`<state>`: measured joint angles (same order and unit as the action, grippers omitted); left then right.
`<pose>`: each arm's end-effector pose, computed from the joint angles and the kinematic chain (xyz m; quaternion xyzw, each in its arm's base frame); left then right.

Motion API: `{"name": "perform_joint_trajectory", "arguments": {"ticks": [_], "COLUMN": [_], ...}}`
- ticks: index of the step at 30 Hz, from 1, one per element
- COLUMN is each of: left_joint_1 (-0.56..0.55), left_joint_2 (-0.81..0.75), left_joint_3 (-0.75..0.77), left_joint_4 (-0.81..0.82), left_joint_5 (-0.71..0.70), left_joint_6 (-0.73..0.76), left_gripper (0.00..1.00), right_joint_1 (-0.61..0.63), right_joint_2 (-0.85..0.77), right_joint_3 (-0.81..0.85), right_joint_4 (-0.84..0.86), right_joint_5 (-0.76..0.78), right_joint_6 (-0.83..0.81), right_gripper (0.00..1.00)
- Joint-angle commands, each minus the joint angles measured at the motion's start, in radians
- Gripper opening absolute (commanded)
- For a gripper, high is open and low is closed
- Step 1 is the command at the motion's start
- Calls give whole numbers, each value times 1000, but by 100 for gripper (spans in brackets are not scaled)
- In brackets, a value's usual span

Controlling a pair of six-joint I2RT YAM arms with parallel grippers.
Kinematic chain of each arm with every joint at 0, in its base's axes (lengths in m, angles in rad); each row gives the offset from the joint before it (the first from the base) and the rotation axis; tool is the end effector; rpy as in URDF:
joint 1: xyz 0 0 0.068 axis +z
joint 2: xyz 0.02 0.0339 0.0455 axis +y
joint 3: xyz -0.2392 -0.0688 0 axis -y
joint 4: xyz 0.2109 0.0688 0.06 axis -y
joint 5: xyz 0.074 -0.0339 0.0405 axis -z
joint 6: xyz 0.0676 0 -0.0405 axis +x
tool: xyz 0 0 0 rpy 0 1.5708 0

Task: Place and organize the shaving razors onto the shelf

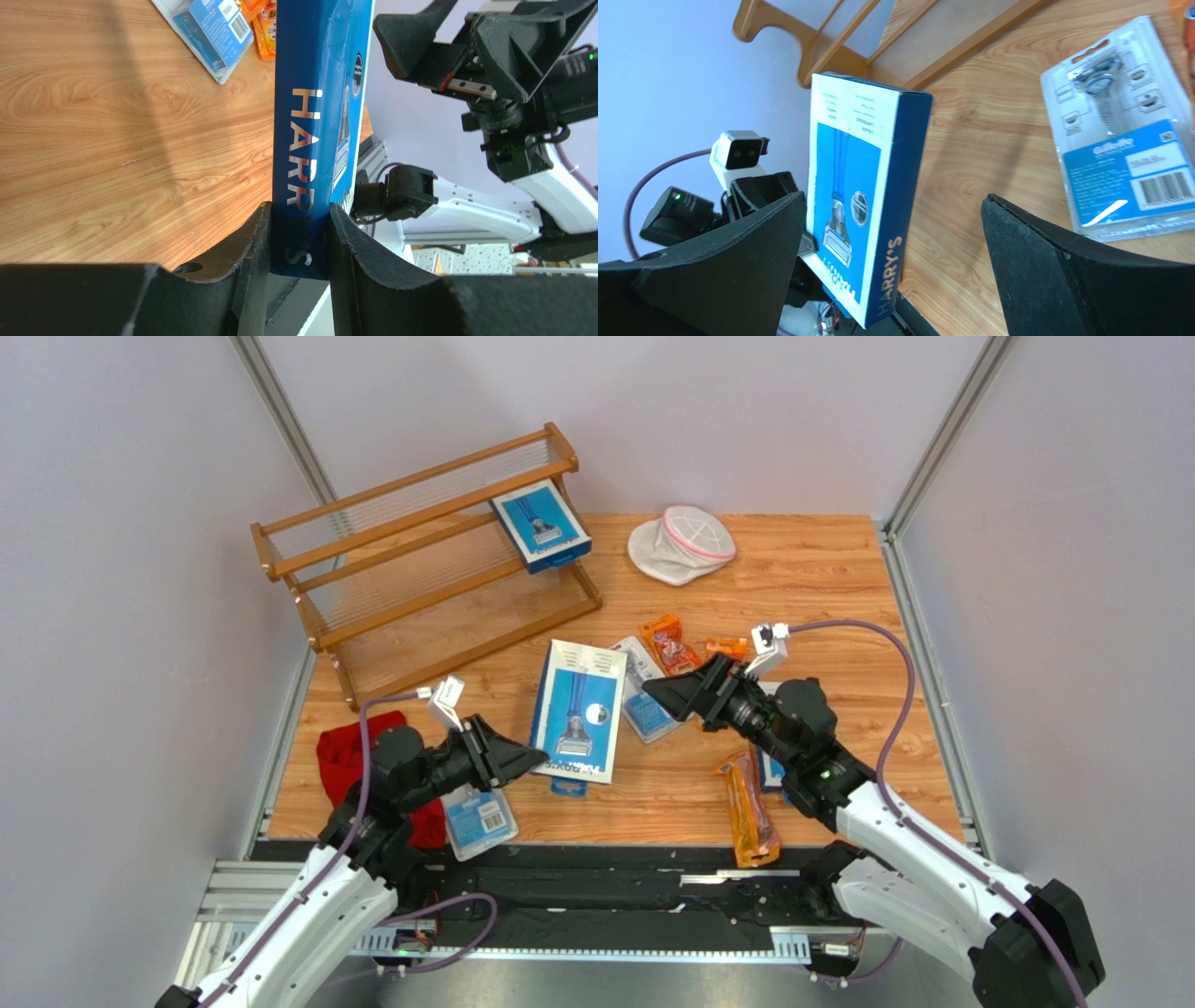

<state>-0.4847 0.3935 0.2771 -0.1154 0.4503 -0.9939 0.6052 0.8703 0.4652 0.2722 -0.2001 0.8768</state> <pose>0.1162 -0.0944 0.2093 -0.0584 0.7746 -0.5369 0.3291 0.1752 0.1375 0.2498 0.0362 0.7507 0.4978 0.4327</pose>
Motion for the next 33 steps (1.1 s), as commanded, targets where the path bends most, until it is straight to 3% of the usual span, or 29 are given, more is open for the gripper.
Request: {"name": "perform_joint_trajectory", "arguments": {"ticks": [1, 15, 26, 33], "left_joint_1": [-2, 44, 332, 437], "left_joint_2": [-7, 162, 310, 419], "left_joint_3": [4, 152, 159, 146], "left_joint_4": [86, 152, 371, 494], "left_joint_5": [-50, -248, -3, 80], "left_joint_6": [-61, -126, -209, -255], "left_gripper": [0, 0, 0, 0], "right_joint_1": [-4, -4, -4, -4], "right_joint_2": [-36, -8, -1, 7], "right_joint_3": [-16, -8, -3, -2], "right_joint_4": [-62, -56, -57, -54], "right_joint_5": [122, 97, 88, 82], "right_joint_6": [-38, -36, -39, -42], "right_gripper": [100, 100, 100, 100]}}
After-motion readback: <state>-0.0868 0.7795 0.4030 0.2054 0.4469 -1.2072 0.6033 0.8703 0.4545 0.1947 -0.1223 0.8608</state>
